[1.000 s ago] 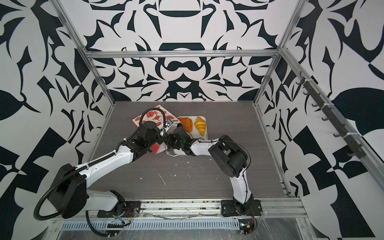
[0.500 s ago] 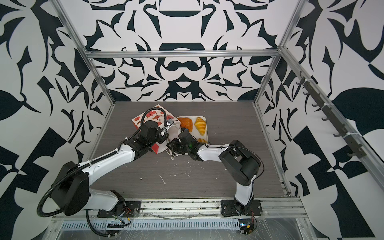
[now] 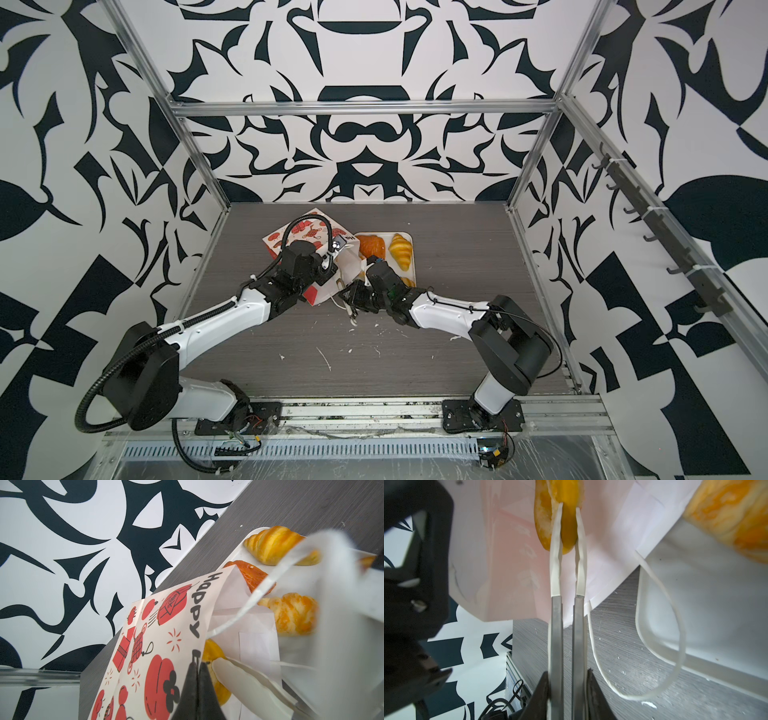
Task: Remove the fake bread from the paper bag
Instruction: 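Pull the yellow ring bread out of the bag mouth with the right tongs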
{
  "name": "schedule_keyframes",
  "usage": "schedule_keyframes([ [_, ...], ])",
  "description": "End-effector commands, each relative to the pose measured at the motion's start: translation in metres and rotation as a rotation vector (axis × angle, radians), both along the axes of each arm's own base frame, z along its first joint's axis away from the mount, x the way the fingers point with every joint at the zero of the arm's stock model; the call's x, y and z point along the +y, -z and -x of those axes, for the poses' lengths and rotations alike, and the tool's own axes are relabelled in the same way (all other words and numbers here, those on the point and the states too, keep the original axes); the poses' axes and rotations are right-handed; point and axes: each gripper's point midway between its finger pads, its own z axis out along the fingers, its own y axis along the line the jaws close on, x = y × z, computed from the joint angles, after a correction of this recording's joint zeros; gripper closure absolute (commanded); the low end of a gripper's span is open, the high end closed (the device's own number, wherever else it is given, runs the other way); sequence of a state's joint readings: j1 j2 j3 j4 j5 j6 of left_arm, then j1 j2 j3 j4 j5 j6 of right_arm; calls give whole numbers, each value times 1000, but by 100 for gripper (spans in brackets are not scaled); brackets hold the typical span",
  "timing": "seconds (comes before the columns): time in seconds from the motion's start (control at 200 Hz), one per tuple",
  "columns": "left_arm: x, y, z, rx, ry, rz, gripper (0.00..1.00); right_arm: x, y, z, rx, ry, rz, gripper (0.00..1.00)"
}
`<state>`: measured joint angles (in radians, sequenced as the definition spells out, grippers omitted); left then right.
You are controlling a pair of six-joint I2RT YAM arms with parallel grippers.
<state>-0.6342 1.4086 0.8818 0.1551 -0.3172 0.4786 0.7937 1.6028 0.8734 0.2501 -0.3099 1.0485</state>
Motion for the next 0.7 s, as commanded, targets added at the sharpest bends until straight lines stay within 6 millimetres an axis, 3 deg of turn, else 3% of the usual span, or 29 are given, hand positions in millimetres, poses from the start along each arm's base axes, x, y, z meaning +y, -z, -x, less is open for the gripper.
schedule_keyframes([
  [0.0,0,-5,-5,-25,-21,15,100,1,-19,6,-52,-34,-29,83],
  [0.695,22,-1,-17,-15,-107,26,100,-48,-30,41,-84,-20,54,83],
])
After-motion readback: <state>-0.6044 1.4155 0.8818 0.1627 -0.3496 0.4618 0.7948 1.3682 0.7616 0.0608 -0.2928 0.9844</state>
